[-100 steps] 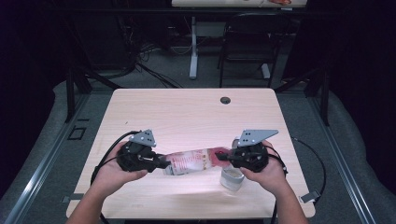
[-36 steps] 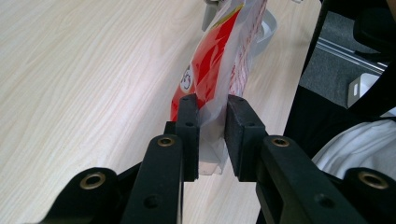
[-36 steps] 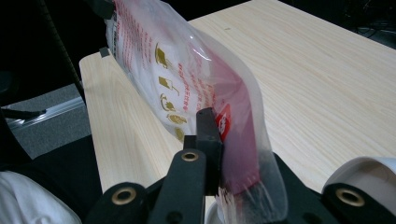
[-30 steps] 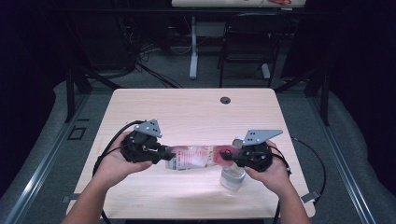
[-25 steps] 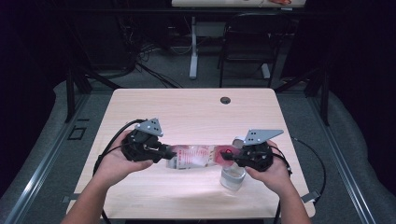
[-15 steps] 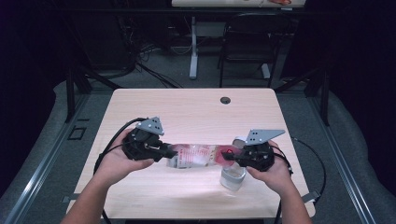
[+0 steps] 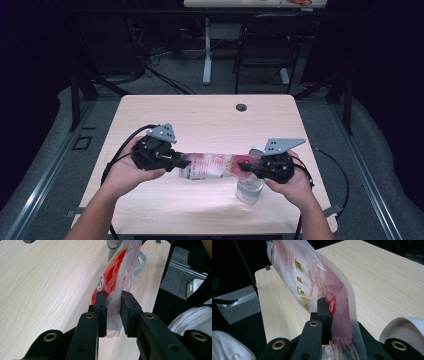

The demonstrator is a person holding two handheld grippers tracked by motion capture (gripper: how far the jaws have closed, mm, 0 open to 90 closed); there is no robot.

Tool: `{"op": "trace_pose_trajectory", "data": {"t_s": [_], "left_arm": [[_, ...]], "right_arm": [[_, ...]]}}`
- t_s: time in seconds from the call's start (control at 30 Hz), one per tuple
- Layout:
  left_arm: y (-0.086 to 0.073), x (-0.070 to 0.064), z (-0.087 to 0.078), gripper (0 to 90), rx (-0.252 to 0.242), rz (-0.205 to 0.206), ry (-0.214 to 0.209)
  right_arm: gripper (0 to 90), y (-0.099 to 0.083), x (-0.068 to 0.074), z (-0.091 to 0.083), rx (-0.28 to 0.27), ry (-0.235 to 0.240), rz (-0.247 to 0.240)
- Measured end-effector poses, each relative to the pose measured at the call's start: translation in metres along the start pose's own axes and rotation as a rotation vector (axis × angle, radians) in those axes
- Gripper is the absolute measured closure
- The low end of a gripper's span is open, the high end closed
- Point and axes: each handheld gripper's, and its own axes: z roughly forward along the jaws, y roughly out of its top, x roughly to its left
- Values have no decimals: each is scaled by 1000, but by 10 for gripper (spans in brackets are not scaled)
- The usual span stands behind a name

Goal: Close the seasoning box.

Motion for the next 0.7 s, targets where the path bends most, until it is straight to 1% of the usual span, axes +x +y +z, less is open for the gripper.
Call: {"op": "trace_pose_trajectory", "data": {"t_s": [0.23, 0.7], "left_arm": [[1, 0, 0, 767, 1, -1, 0], [8, -2, -1, 768, 34, 17, 10]], "right_arm": [[887, 0, 0, 0, 2, 1, 0], [886, -1, -1, 0, 3, 1, 5]]}}
